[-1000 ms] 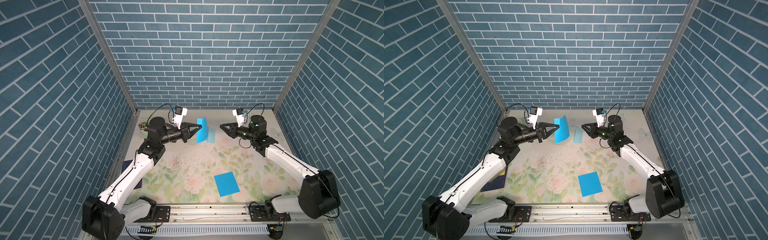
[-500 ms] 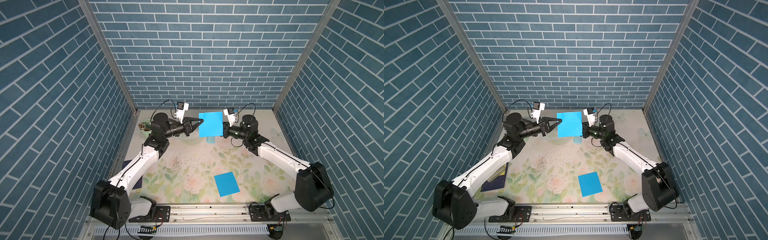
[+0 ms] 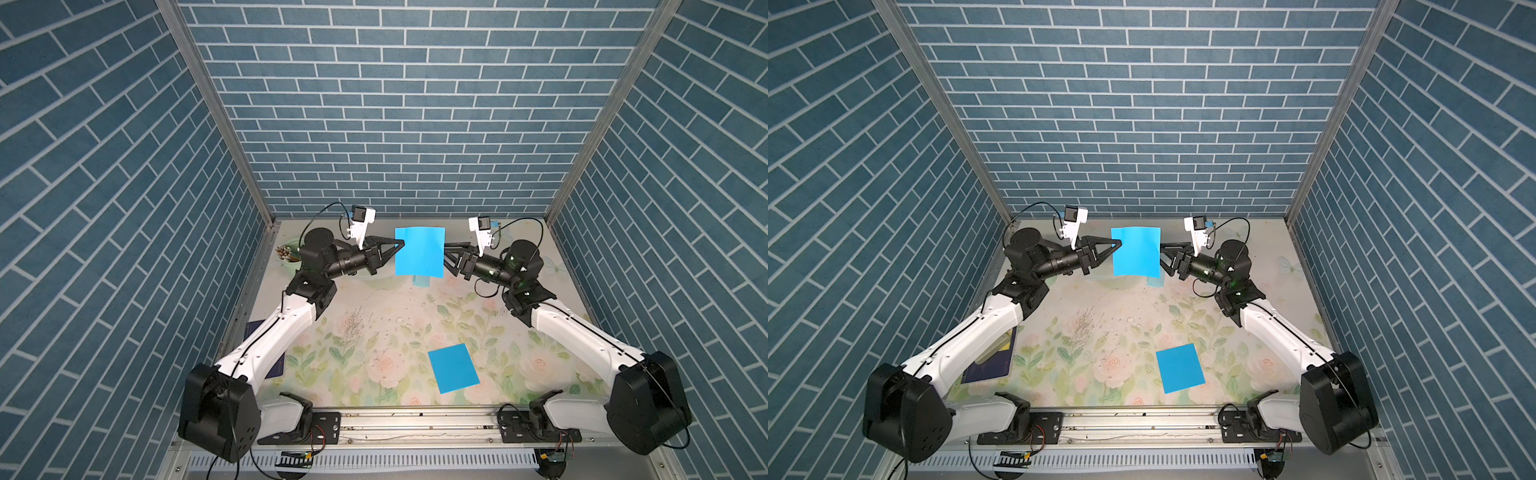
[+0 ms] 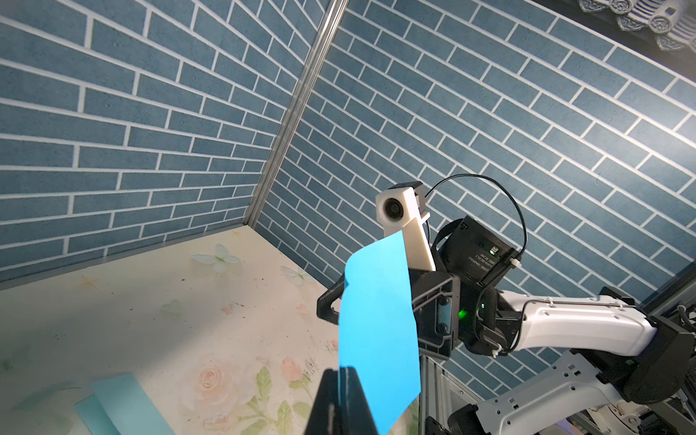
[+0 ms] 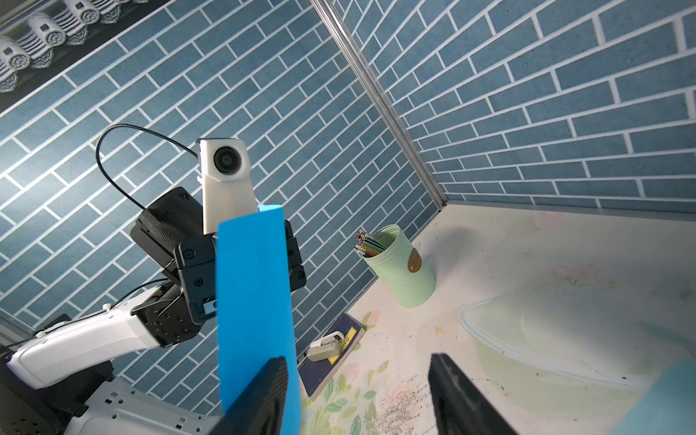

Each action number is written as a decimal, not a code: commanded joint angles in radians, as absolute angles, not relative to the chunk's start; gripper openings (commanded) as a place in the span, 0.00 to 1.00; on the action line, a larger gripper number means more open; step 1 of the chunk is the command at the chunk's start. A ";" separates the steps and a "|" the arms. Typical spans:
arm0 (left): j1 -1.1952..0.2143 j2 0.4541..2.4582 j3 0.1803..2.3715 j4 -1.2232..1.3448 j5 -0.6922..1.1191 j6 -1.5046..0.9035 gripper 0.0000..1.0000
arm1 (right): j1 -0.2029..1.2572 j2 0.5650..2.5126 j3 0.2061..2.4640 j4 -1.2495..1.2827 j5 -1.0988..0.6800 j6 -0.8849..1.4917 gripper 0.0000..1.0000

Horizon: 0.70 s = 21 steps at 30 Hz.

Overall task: Fold the square paper along the opposite sides
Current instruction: Fold the paper.

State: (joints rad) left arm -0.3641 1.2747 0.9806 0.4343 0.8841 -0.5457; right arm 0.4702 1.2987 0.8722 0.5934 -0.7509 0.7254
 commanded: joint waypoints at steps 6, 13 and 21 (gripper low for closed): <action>-0.358 1.229 0.958 0.429 0.894 -0.524 0.00 | 0.508 1.284 0.868 0.744 -0.810 0.790 0.75; -0.358 1.227 0.953 0.461 0.907 -0.549 0.00 | 0.604 1.334 0.891 0.786 -0.796 0.788 0.81; -0.359 1.203 0.934 0.495 0.920 -0.581 0.00 | 0.653 1.434 0.958 0.819 -0.830 0.799 0.82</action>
